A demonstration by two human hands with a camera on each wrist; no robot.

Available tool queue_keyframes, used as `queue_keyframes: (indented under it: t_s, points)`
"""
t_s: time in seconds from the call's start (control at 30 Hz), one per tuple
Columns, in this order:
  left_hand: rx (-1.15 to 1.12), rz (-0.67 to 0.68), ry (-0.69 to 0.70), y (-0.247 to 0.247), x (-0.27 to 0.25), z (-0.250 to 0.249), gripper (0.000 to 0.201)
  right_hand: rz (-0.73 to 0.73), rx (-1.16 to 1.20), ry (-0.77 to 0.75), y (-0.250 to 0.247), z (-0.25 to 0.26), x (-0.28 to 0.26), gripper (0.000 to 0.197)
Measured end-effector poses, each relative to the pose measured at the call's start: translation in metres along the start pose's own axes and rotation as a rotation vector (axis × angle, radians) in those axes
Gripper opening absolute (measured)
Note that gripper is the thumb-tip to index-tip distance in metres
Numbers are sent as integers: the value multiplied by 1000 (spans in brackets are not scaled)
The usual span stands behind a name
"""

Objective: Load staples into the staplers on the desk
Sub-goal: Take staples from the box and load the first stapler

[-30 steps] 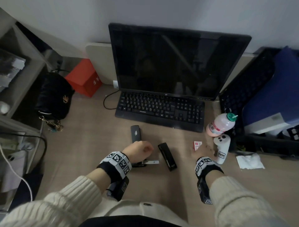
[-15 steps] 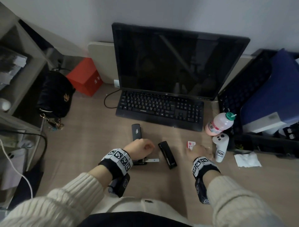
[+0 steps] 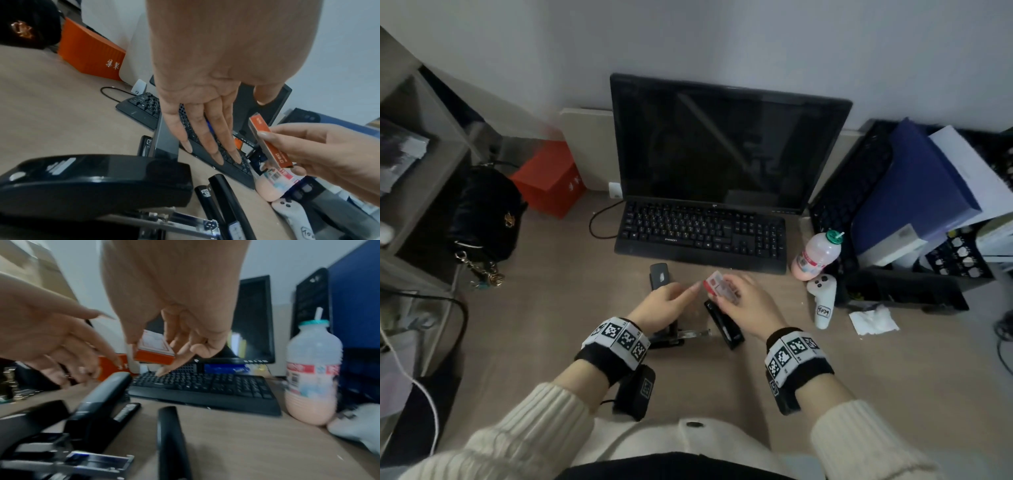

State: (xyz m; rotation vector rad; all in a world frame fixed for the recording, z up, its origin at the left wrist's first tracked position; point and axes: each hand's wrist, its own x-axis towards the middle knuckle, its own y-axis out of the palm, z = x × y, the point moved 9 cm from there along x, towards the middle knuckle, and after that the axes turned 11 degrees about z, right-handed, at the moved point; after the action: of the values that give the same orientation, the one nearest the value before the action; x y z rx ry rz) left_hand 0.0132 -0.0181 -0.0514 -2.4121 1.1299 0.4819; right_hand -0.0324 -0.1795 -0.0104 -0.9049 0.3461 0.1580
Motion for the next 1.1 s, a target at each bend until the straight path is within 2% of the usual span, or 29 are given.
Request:
queue_keyframes:
  t_s: [0.03, 0.13, 0.23, 0.3, 0.4, 0.53, 0.63, 0.73, 0.93, 1.1]
  points:
    - [-93, 2, 9, 1, -2, 0, 68, 24, -22, -54, 4, 14, -5, 50]
    - [-289, -26, 13, 1, -15, -4, 43, 77, -71, -152, 15, 43, -16, 60]
    - [-233, -86, 52, -7, -23, -6, 31, 71, -6, -165, 19, 53, -23, 64]
    - [-210, -116, 53, -11, -28, -4, 33, 50, 106, -132, 22, 50, -23, 64]
    - [-291, -152, 73, -17, -34, -5, 36, 25, 341, -70, 29, 39, -19, 62]
    - [-399, -227, 123, -25, -39, -6, 39, 21, 458, -17, 37, 36, -11, 49]
    - [-428, -260, 139, -27, -44, -8, 42, 14, 798, -41, 40, 43, -10, 32]
    - [-525, -252, 142, -24, -46, -8, 40, -58, 1031, 5, 44, 39, -9, 30]
    - [-592, -236, 134, -23, -45, -9, 36, -237, 1125, 92, 38, 28, -6, 30]
    - [-573, -242, 126, -24, -42, -11, 44, -291, 1103, 71, 27, 32, -6, 20]
